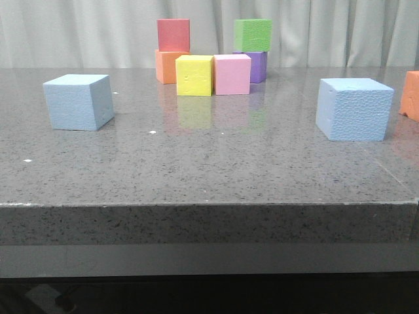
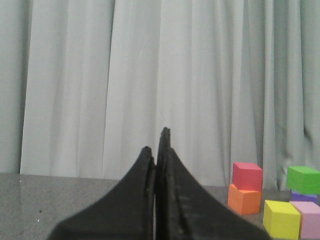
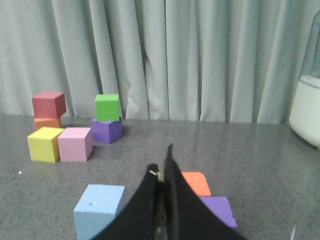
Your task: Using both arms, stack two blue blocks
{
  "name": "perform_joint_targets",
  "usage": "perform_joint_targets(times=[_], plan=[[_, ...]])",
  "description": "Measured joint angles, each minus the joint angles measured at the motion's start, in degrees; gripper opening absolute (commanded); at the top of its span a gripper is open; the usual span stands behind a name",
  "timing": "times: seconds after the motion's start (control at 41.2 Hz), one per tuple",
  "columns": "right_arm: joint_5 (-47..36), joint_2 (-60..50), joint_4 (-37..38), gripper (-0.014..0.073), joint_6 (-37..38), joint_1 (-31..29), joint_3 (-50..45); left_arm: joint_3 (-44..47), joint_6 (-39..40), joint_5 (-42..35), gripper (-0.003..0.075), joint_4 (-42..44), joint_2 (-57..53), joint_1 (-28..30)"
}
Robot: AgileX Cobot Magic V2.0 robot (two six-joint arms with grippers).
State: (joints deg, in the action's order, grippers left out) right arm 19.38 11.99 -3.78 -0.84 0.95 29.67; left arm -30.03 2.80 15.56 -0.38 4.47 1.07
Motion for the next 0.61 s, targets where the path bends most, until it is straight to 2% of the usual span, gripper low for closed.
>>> perform_joint_targets(times=[0.097, 0.218, 0.607], plan=[[5.78, 6.63, 0.00, -0.0121, 0.00, 0.00, 4.70, -5.76, 0.00, 8.93, -0.0020, 0.00, 5.28, 0.00], [9.48, 12.88, 0.00, -0.0121, 0.00, 0.00, 6.96, -7.60, 0.00, 14.69, -0.0020, 0.00, 10.63, 0.00], [11.42, 25.34, 0.00, -0.0121, 0.00, 0.00, 7.06, -6.65, 0.00, 16.90, -0.0020, 0.00, 18.04, 0.00]])
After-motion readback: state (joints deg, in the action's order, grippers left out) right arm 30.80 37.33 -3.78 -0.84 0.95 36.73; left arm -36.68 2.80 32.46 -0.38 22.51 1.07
